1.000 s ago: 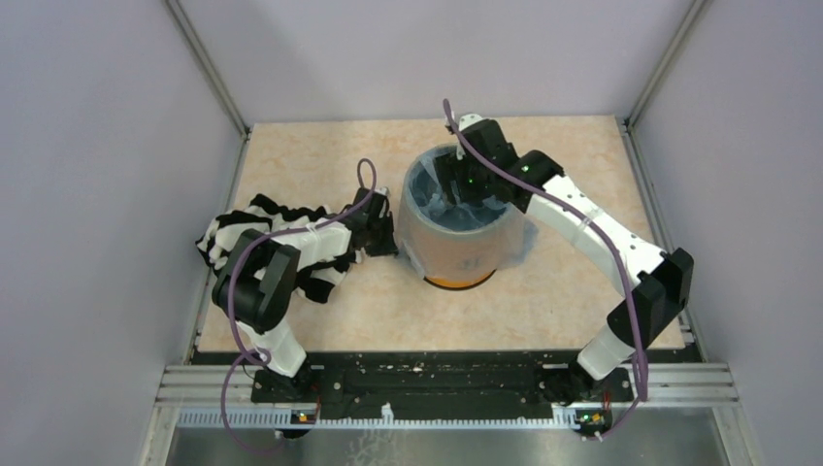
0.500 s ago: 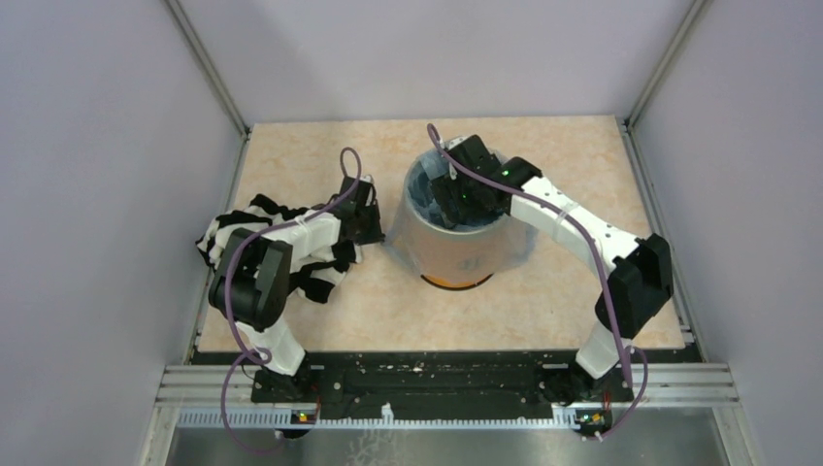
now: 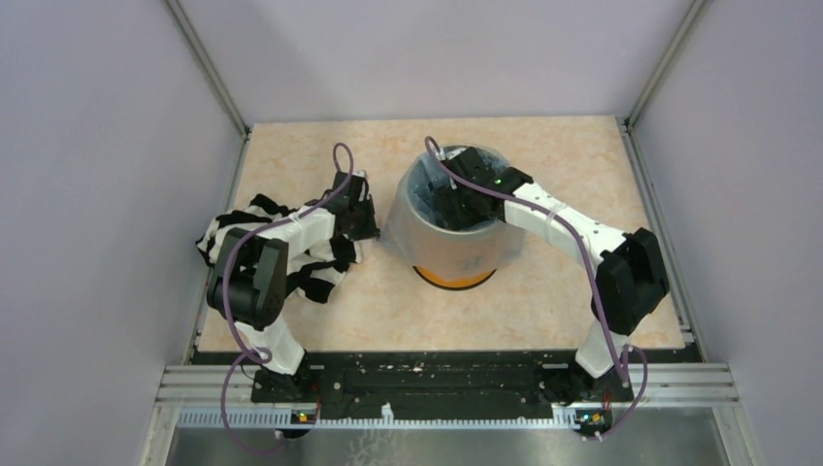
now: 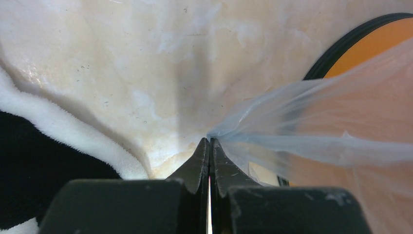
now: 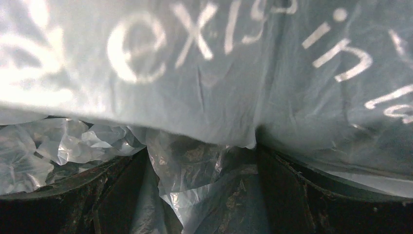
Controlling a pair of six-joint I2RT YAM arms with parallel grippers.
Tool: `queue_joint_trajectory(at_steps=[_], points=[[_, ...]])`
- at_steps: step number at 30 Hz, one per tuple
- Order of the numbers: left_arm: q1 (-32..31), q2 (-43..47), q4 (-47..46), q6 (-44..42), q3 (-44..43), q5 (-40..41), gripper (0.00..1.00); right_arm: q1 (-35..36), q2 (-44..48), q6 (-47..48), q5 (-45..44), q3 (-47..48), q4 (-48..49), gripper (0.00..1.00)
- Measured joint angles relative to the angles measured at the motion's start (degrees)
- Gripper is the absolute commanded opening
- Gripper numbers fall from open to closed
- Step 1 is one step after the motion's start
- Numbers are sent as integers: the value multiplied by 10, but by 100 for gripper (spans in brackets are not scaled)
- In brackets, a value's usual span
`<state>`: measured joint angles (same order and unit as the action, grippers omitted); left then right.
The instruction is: Put the trash bags into the trash bin
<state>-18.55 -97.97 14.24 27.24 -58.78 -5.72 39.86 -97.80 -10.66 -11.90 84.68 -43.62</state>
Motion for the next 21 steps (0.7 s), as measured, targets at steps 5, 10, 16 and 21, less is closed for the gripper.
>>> queue_joint_trajectory(at_steps=[5,10,16,21], points=[[0,0,4,-2,-2,-5,0,-6,-4,0,-9,-17,14,82],[0,0,6,-2,-7,-10,0,-7,-8,2,-11,-28,33,82],[0,0,7,-2,-14,-16,0,-7,-18,3,-12,-38,53,82],[0,2,8,-2,-15,-22,0,-7,-23,3,-16,-51,70,82]])
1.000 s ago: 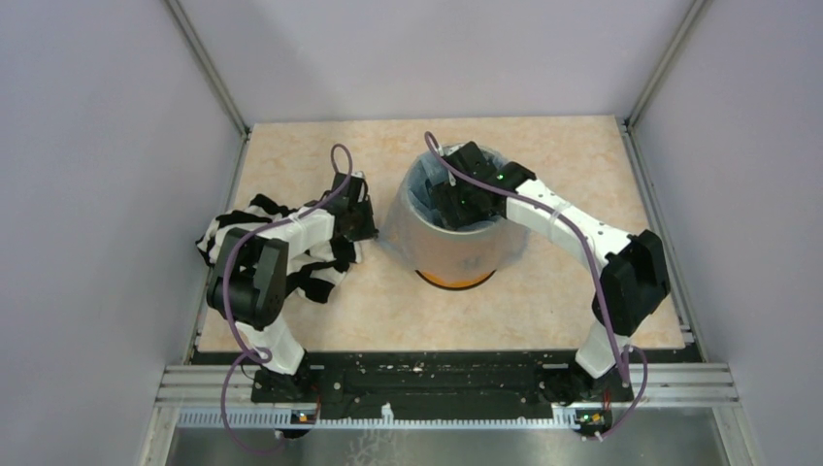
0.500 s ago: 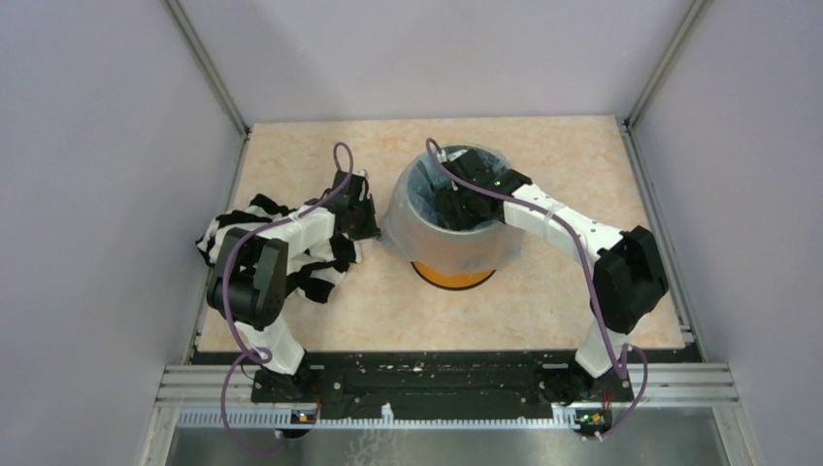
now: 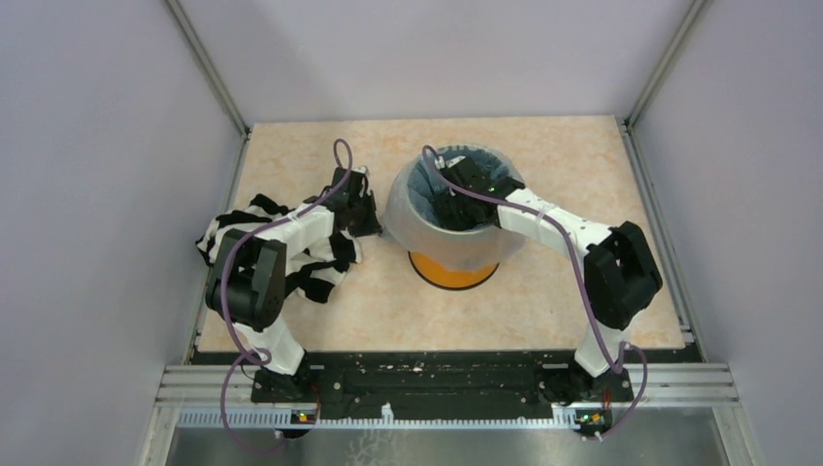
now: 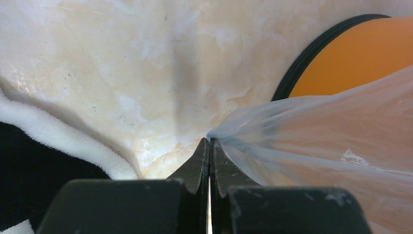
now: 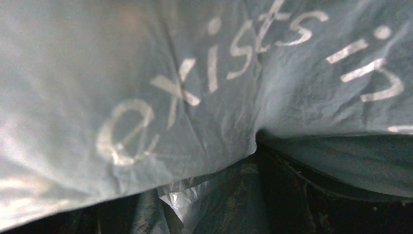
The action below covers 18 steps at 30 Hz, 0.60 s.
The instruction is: Put the trash bags into the trash bin
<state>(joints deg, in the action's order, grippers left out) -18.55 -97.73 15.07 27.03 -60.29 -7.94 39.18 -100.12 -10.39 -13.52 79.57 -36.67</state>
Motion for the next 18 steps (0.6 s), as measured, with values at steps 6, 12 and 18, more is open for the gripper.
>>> queue_joint_trajectory(at_steps=[6,12,18], points=[[0,7,1,-2,-5,-3,0,0,-9,0,-4,-14,14,82],[0,10,1,-2,-8,-9,0,0,-18,0,-3,-19,21,82],[0,15,5,-4,-9,-17,0,0,-30,0,-4,-20,32,82]])
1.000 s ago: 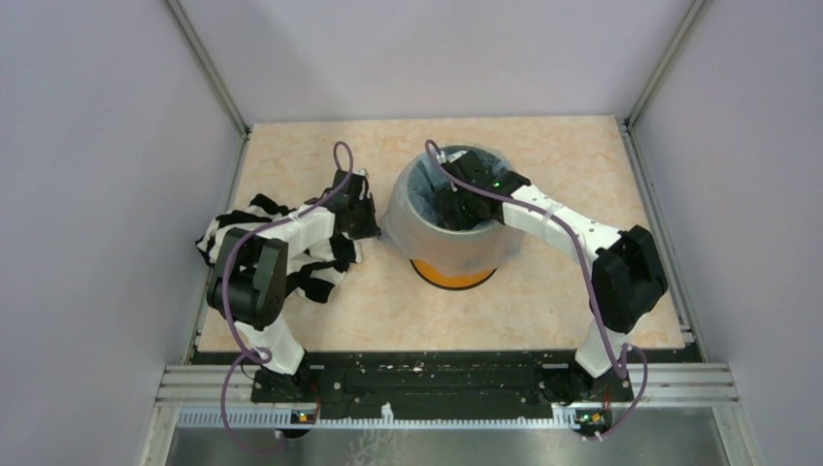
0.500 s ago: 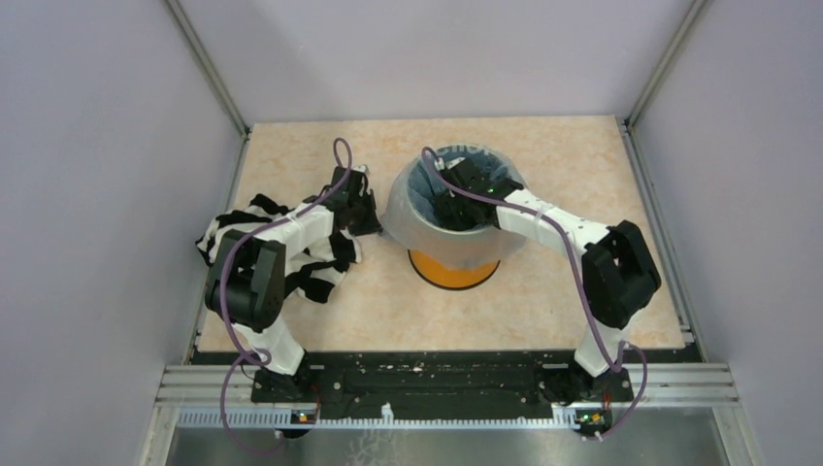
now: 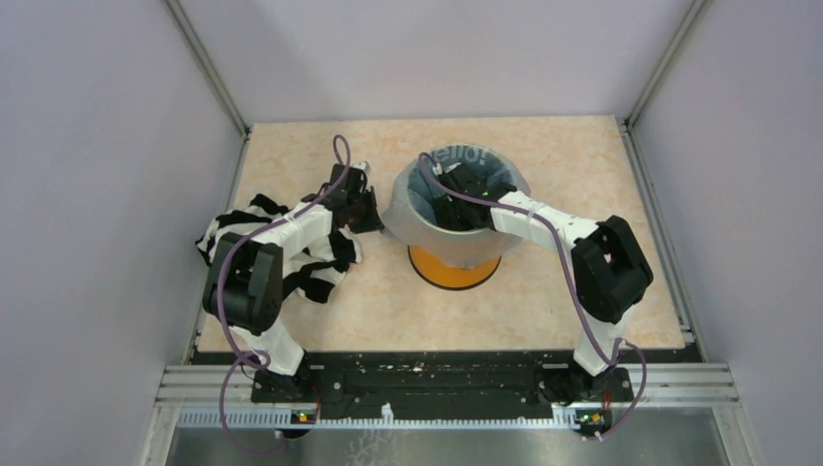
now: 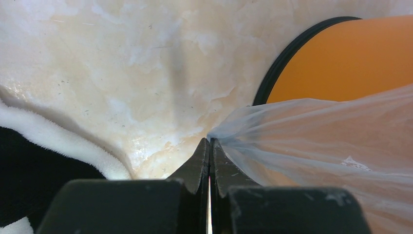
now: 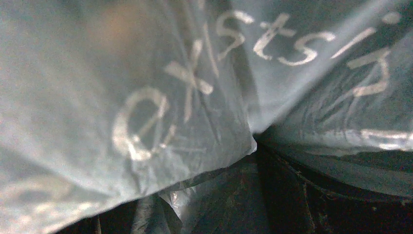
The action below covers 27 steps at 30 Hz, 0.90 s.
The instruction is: Put the trash bags into the trash bin
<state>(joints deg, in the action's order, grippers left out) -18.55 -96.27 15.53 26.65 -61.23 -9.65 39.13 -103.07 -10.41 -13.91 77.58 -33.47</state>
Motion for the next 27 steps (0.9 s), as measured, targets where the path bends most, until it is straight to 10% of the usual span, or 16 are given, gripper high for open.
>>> queue_joint_trajectory(at_steps=[27], points=[[0,26,23,-9,-16,-19,0,0,-22,0,-23,-25,33,81]])
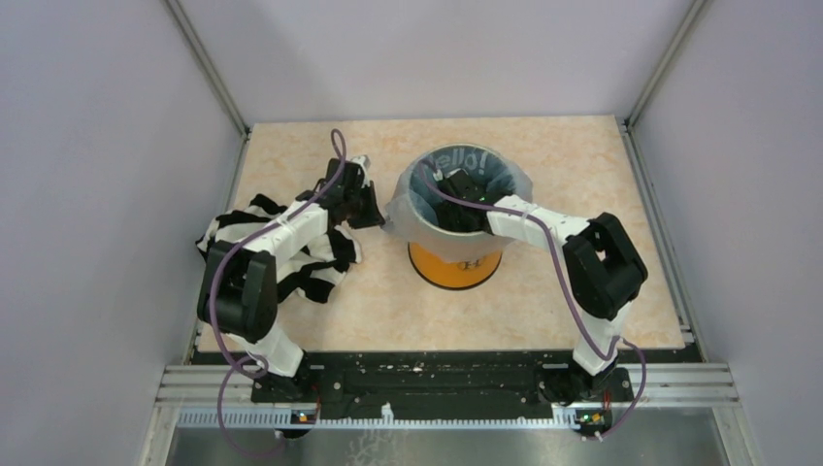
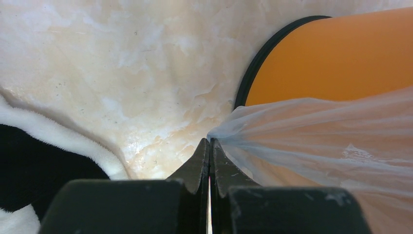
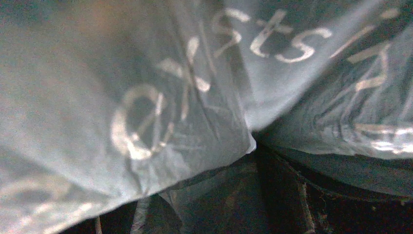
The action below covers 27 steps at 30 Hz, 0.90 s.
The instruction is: Put the trash bags into the trash bin
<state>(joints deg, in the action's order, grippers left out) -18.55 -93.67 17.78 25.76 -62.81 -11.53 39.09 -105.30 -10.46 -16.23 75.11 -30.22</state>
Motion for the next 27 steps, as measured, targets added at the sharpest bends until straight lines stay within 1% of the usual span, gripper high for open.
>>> queue_joint_trajectory(at_steps=[7,15,27], points=[[0,21,5,-3,-2,-4,0,0,-9,0,10,12,-26,81],[0,24,5,-3,-8,-13,0,-7,-31,3,37,44,-82,81],[0,31,6,-3,-17,-24,0,-11,-50,3,59,65,-112,80]])
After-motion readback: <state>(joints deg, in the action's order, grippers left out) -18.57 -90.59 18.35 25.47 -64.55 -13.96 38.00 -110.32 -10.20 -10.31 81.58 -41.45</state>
